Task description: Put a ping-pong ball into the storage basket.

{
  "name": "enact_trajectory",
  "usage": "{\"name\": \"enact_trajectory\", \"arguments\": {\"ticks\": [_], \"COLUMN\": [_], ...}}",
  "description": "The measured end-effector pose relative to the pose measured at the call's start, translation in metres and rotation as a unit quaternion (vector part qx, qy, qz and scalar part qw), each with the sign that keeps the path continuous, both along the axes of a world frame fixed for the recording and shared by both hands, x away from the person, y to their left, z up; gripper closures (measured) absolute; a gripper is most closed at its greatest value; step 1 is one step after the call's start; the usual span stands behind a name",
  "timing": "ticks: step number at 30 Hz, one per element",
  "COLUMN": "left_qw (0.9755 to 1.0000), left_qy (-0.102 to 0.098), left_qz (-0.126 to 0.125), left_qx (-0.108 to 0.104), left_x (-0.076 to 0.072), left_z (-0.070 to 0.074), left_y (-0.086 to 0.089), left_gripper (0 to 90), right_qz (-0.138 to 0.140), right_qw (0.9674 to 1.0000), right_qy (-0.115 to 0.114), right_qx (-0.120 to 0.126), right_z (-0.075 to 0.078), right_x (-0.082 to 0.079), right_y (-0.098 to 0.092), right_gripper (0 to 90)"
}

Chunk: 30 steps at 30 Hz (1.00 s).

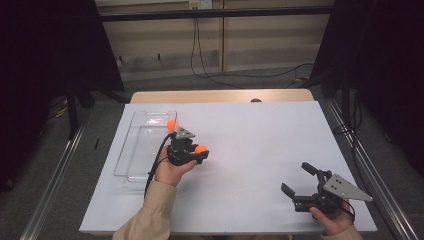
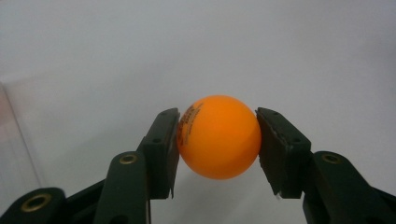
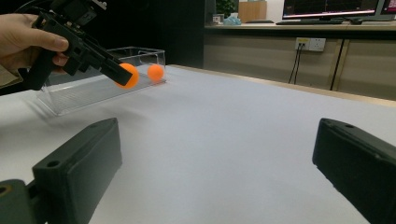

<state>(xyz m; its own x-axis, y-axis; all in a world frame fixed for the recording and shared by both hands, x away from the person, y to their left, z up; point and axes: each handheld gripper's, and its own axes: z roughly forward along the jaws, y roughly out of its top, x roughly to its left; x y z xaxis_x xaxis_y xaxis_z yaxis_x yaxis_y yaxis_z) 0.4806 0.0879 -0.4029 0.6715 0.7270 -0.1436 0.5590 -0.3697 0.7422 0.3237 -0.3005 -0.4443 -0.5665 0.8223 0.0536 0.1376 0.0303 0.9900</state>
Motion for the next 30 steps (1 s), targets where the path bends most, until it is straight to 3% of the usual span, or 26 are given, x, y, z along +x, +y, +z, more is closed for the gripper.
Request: {"name": "enact_trajectory", "arguments": {"ticks": [30], "left_qw": [1.0000], "left_qy": [0.006], "left_qz": [0.003], "left_qx": [0.001], "left_x": [0.001], "left_z": [0.008], "left_y": [0.013], "left_gripper": [51.1], "right_qz": [0.000], "right_qw": [1.0000], "right_qy": [0.001], "right_qx": [0.001], "right_z": [0.000], "right_x": [0.000], "right_y": [0.000], "right_gripper": [1.1]}}
